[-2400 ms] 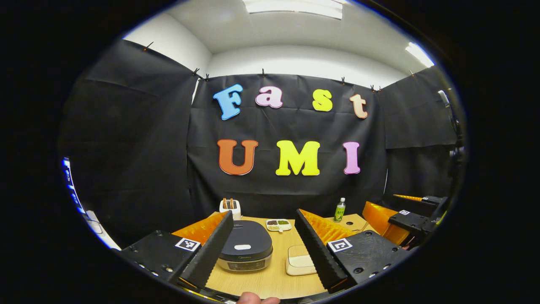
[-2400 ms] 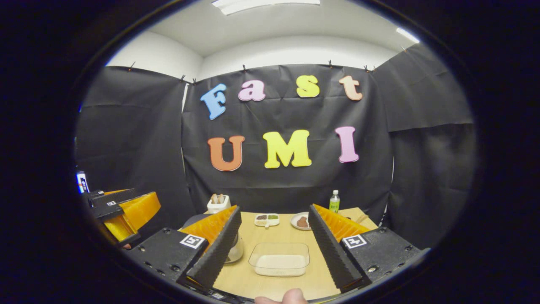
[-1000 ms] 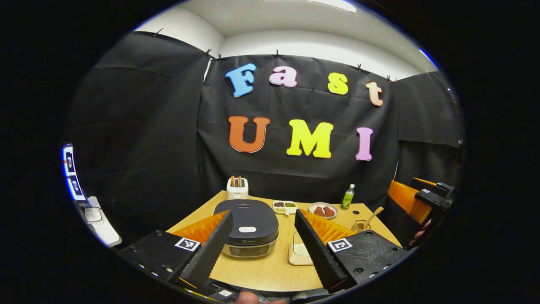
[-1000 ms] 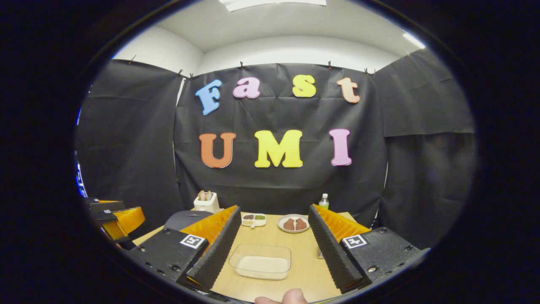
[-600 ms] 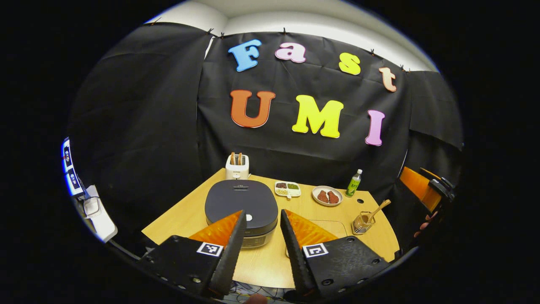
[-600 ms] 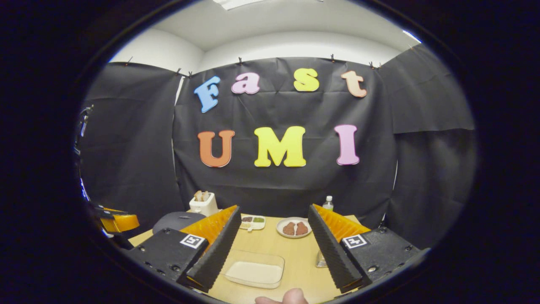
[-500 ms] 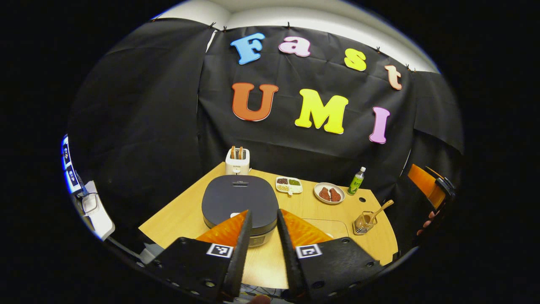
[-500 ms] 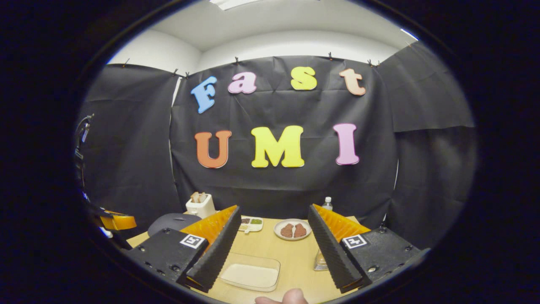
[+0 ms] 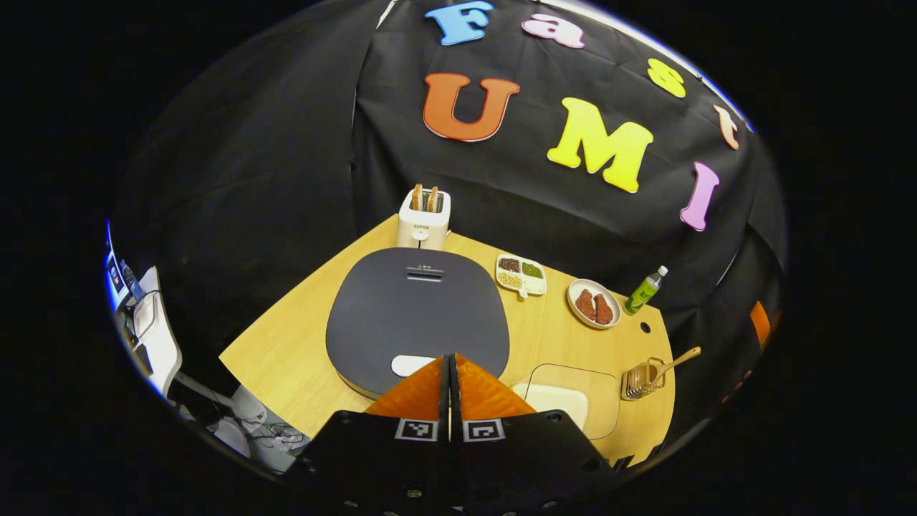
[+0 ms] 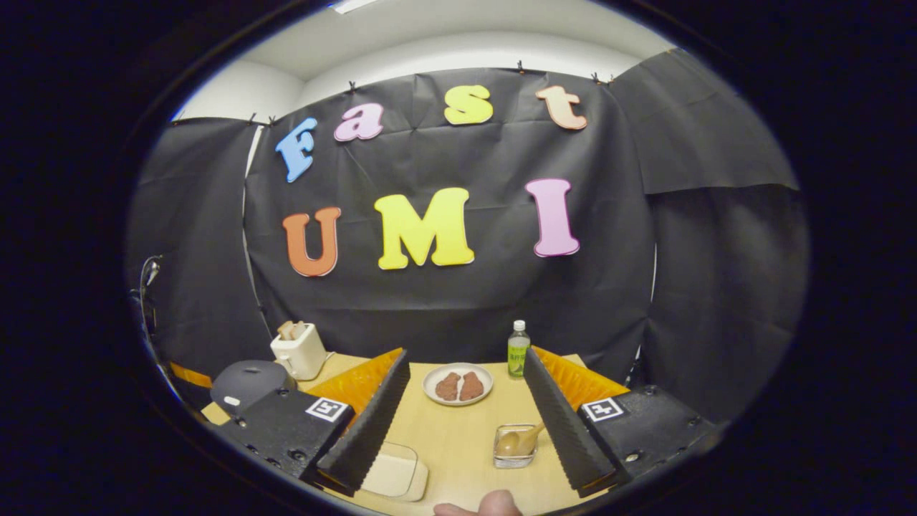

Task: Close the left gripper, press the button to open the rice cooker; take a wooden spoon from the chopstick holder with the right hand, scoop a spoonful of rice and pour it into the rice cooker, then put the wooden spoon back into the chopstick holder.

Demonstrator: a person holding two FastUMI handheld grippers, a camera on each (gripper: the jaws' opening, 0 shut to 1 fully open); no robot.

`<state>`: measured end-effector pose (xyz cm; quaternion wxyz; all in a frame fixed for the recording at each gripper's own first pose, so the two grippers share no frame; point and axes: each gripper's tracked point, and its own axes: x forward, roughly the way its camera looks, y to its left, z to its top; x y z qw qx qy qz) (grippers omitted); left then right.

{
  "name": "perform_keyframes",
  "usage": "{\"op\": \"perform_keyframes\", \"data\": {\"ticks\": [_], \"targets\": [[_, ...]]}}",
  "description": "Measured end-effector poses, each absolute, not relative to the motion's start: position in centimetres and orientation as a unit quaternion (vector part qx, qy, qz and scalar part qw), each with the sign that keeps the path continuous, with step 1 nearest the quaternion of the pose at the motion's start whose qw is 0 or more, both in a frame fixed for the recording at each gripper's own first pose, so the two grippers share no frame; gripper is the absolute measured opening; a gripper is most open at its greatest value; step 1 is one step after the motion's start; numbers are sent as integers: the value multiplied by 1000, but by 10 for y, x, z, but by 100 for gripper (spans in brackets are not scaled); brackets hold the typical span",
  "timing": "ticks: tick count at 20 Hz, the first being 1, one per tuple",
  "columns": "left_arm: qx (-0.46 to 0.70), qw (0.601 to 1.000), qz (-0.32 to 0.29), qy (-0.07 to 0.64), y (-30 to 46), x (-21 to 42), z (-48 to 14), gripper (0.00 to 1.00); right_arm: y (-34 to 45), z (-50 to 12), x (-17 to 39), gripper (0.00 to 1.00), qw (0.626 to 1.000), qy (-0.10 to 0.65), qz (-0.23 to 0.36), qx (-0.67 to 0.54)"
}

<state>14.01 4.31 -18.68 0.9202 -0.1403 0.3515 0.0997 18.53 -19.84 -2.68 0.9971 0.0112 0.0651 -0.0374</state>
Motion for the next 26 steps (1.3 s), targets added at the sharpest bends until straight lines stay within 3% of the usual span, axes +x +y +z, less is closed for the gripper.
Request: {"op": "perform_keyframes", "data": {"ticks": [4, 15, 20, 26], "targets": [[-146, 897, 111, 403, 59, 146, -222, 0, -225, -38, 192, 100, 995, 79, -56, 24], [-139, 887, 117, 424, 68, 147, -244, 0, -258, -69, 178, 100, 990, 107, -91, 34], [-233, 881, 115, 395, 66, 151, -238, 0, -264, -71, 174, 97, 989, 112, -92, 26], [-184, 923, 126, 313, 77, 159, -179, 0, -279, -61, 168, 98, 990, 98, -101, 14]]}}
